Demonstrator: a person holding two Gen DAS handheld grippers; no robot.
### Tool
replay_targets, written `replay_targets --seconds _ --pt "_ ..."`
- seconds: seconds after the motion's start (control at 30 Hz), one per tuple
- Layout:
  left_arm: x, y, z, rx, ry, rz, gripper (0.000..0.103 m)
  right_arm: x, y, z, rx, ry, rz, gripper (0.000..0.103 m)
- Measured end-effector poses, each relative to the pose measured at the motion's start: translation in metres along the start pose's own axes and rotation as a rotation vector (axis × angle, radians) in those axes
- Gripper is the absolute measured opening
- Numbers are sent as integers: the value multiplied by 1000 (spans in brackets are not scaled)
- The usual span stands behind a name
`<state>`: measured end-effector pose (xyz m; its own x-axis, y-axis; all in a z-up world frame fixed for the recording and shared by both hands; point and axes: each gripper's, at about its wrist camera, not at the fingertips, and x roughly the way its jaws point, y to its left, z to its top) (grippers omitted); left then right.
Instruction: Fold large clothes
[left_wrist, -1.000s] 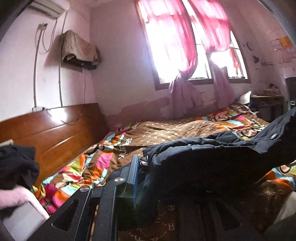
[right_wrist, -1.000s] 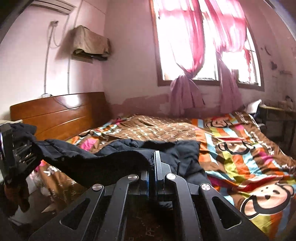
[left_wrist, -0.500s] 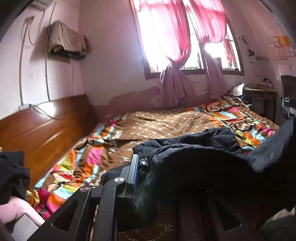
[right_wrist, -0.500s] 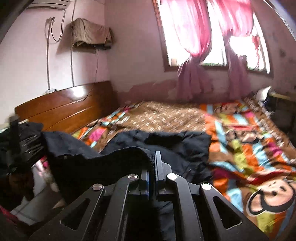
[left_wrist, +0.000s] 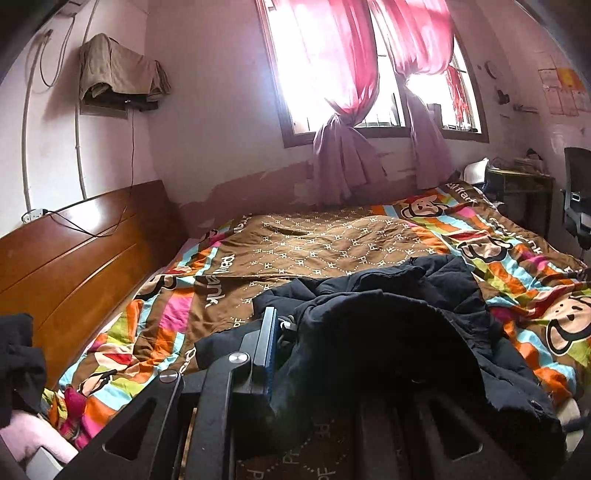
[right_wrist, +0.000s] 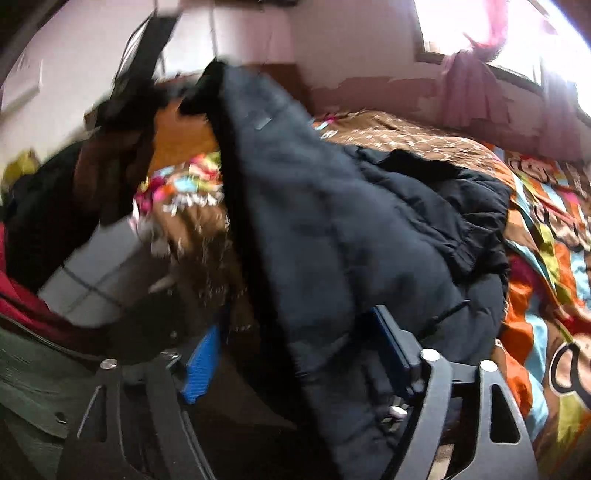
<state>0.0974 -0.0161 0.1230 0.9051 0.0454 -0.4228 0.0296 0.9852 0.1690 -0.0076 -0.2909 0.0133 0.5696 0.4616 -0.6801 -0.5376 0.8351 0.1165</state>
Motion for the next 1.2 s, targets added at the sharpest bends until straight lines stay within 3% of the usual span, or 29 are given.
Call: replay_targets --seconds 0.07,0.2,0.27,0.33,0.4,0.47,0.7,0.87,1.03,1.2 --pt "1 0 3 -12 4 -2 15 7 10 2 -48 18 -27 76" --pt "1 2 2 -23 4 -2 15 24 27 -1 -163 67 -281 76" --pt "-2 4 -1 -27 5 -2 15 29 26 -4 -178 80 -362 71" --pt "-3 7 -5 -30 5 -1 15 27 26 -7 -194 78 -425 37" --pt "-8 10 -10 -37 5 -2 15 21 26 -7 -194 53 -471 15" --pt "-18 14 -20 -54 -18 15 15 13 24 -7 -191 1 -527 9" --pt "-58 25 -48 -103 -58 73 15 -41 18 9 -107 -253 -588 5" --pt "-83 32 -36 -85 -93 111 15 -75 28 24 -176 -388 -595 5" --pt "-69 32 -10 -39 -109 84 15 -75 15 57 -193 -413 -605 5" --pt "-16 21 7 22 -69 75 15 -46 -26 99 -176 -369 -574 5"
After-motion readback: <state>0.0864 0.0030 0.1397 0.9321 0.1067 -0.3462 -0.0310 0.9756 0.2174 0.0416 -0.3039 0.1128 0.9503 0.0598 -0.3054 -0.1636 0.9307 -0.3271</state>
